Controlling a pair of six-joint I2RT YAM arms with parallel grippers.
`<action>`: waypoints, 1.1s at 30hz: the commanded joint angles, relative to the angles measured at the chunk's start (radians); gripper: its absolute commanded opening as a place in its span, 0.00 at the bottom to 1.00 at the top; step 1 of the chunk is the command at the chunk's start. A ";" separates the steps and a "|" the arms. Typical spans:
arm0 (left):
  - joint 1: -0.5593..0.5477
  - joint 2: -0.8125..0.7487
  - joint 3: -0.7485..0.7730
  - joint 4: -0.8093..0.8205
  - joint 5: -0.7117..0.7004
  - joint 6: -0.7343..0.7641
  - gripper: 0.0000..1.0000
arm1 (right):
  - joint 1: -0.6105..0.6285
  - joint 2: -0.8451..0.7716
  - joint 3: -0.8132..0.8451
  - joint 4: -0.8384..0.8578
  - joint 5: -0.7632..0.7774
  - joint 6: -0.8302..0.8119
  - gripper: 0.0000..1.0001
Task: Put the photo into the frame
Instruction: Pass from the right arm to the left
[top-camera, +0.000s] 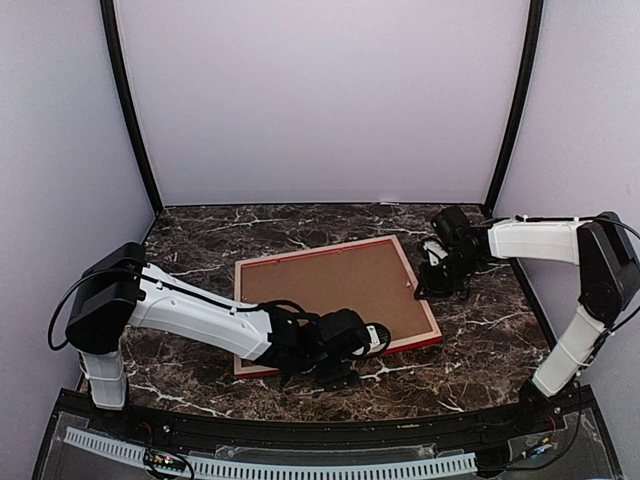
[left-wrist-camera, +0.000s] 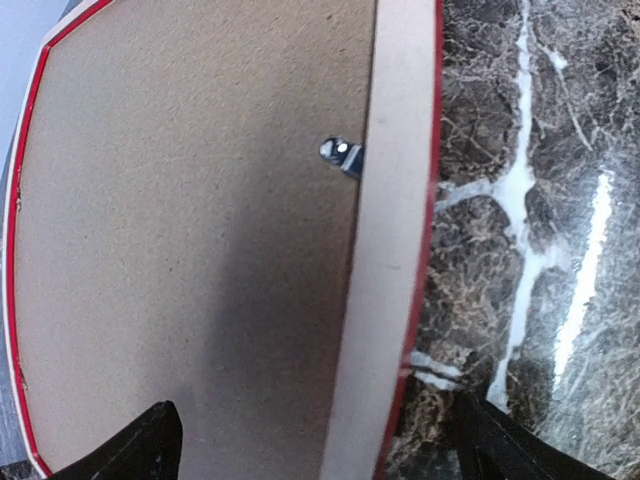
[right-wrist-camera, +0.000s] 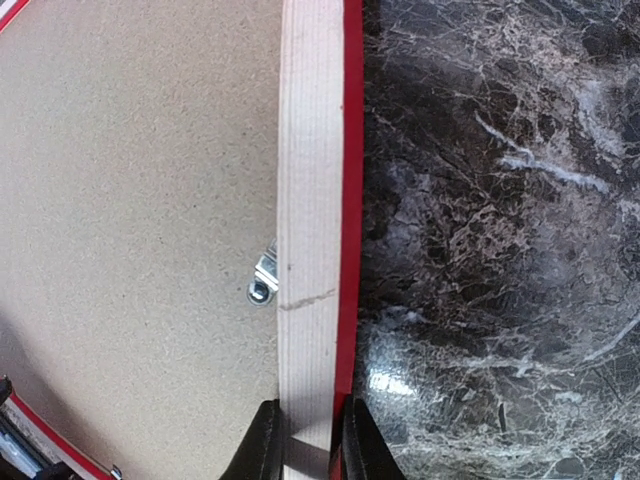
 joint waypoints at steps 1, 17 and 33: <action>-0.015 -0.009 0.000 -0.051 -0.089 0.049 0.98 | -0.011 -0.062 0.077 -0.050 -0.141 -0.024 0.00; -0.032 -0.017 -0.047 -0.084 -0.244 0.037 0.81 | -0.019 -0.066 0.073 -0.110 -0.198 -0.047 0.02; -0.034 -0.045 -0.059 -0.071 -0.261 0.046 0.47 | -0.020 -0.087 0.055 -0.128 -0.146 -0.053 0.31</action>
